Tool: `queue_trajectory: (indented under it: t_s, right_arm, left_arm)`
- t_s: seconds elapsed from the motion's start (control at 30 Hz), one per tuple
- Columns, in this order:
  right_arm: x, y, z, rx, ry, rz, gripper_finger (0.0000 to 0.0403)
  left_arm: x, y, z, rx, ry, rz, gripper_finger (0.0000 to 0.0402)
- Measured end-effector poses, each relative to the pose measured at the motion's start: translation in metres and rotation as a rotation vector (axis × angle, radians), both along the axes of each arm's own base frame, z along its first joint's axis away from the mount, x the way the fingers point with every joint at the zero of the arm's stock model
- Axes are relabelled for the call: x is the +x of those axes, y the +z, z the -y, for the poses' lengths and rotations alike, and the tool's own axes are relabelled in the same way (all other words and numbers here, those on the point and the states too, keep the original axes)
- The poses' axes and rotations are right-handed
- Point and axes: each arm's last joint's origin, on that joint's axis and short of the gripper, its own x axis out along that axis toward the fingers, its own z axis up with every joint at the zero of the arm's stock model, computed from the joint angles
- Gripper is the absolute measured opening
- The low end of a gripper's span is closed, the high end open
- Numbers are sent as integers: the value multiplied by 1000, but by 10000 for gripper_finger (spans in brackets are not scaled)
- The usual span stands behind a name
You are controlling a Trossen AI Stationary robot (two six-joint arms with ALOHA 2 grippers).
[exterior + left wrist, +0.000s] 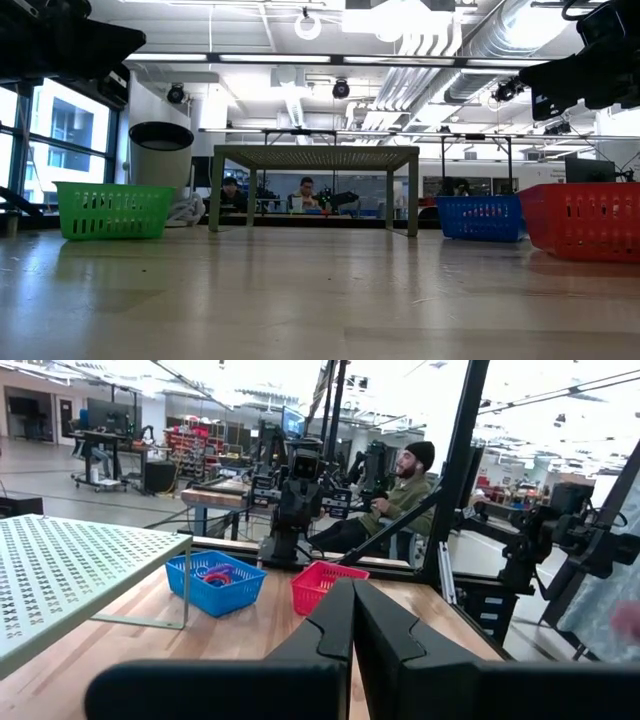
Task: Pick & Place Office Desk Supplies
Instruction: Put the blue basket on the shelf
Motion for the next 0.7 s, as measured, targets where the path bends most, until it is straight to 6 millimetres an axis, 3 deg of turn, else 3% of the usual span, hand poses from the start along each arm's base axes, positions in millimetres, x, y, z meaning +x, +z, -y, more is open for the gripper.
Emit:
queue_trajectory:
  t_s: [0.7]
  right_arm:
    - [0,1,0,-7,-1,5,3]
  left_arm:
    - [-2,10,-1,-99,-7,96,0]
